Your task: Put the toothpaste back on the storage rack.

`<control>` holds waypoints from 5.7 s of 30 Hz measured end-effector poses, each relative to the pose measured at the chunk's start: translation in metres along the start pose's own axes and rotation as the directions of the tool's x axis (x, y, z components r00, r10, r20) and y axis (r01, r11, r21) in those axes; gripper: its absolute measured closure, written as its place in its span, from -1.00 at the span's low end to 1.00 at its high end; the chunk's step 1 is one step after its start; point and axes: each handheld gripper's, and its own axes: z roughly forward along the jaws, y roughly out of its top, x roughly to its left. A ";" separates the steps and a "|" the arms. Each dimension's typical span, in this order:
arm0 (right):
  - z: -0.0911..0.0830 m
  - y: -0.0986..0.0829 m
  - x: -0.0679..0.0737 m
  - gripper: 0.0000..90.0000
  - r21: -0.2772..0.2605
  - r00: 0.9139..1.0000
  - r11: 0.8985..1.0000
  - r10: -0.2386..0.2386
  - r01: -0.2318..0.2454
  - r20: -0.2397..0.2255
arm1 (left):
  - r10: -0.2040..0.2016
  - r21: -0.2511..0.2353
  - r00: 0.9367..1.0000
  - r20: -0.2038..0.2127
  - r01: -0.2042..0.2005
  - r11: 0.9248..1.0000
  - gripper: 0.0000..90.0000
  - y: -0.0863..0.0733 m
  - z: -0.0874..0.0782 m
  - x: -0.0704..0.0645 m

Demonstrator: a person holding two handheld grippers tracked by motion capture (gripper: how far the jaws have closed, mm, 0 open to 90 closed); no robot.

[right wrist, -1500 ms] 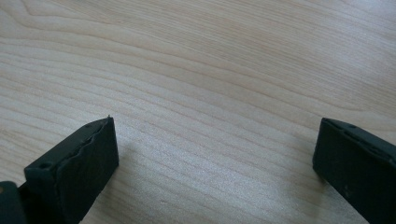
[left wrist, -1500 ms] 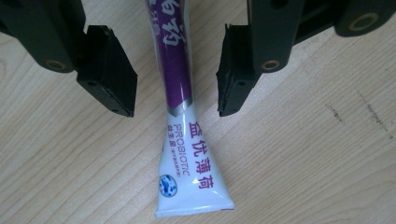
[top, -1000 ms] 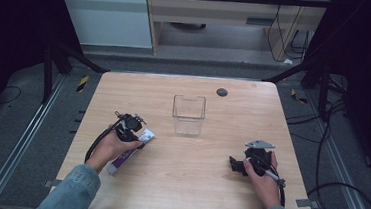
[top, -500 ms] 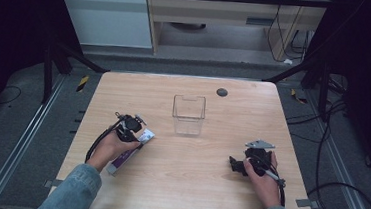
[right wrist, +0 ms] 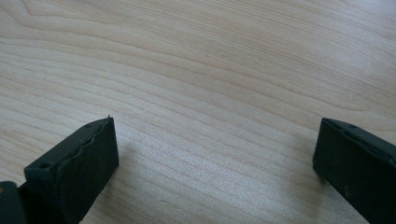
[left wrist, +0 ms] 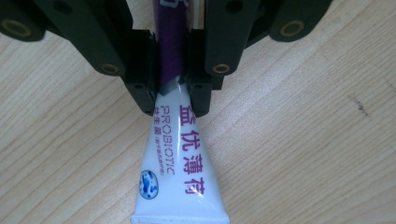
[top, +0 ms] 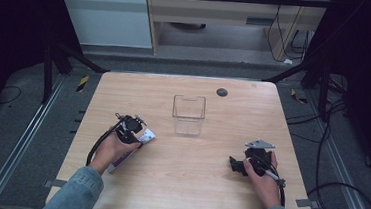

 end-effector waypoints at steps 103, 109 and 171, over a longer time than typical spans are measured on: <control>0.000 0.000 0.000 -0.99 0.000 1.000 1.000 -0.007 0.007 0.002 | 0.118 -0.487 0.990 -0.082 -0.143 0.861 0.72 0.163 -0.130 -0.103; 0.002 0.001 -0.002 -0.99 0.001 1.000 1.000 -0.018 0.018 0.000 | 0.096 -0.511 0.991 -0.090 -0.129 0.850 0.72 0.172 -0.127 -0.099; 0.002 0.002 -0.002 -0.99 -0.004 1.000 1.000 -0.020 0.020 0.000 | -0.048 -0.754 0.998 -0.035 0.005 0.657 0.72 0.205 -0.105 -0.060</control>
